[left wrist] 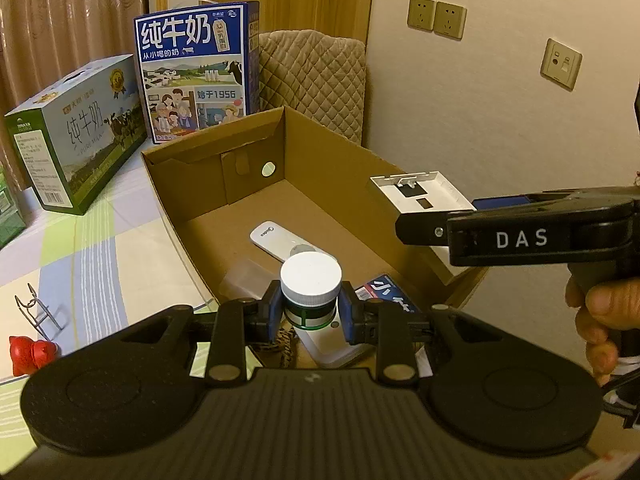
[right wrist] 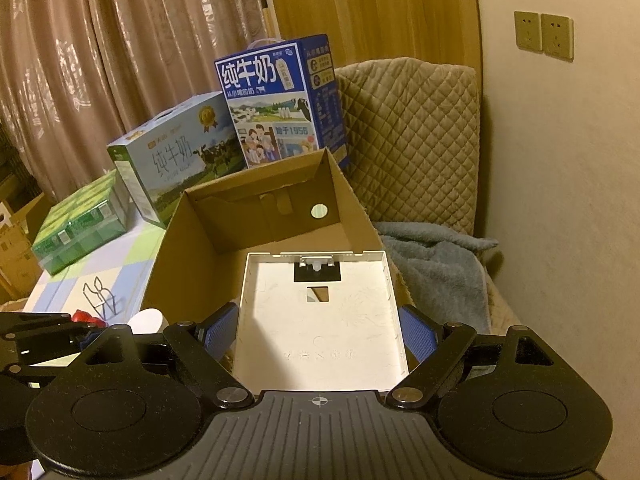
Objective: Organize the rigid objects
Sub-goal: 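Lower the white-lidded jar and switch plate into the box with both tools, then open the left tool to release the jar while the right tool releases the plate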
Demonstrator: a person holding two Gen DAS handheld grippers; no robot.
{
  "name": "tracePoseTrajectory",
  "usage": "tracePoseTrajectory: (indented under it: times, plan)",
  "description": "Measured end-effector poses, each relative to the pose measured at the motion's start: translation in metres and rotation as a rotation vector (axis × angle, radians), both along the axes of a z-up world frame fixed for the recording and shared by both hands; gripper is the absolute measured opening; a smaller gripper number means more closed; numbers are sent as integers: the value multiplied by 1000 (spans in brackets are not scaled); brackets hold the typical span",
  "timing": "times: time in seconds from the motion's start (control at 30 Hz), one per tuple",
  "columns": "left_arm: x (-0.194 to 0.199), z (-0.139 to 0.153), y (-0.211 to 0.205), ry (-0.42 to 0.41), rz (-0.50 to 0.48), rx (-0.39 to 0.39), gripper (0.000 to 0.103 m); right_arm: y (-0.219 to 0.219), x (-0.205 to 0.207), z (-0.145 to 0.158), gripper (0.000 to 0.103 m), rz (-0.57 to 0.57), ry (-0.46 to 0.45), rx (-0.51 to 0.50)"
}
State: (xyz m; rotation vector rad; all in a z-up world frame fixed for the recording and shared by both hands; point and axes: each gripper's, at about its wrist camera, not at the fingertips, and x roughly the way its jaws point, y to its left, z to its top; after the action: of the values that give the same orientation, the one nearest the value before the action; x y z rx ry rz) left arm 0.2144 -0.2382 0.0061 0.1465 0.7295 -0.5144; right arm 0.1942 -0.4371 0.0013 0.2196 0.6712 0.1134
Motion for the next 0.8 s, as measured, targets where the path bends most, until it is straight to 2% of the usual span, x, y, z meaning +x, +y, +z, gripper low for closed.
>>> tracePoseTrajectory:
  times: [0.2, 0.27, 0.4, 0.5, 0.8]
  plan:
    - [0, 0, -1, -4, 9, 17, 24, 0, 0, 1, 82, -2, 0, 3]
    - [0, 1, 1, -12, 17, 17, 28, -1, 0, 1, 82, -1, 1, 2]
    - [2, 6, 7, -19, 29, -14, 29, -1, -1, 2, 82, -3, 0, 4]
    - [2, 11, 13, -33, 47, -19, 20, -1, -2, 3, 82, -5, -3, 7]
    - [1, 16, 27, -39, 72, -27, 20, 4, -4, 3, 82, -3, 0, 8]
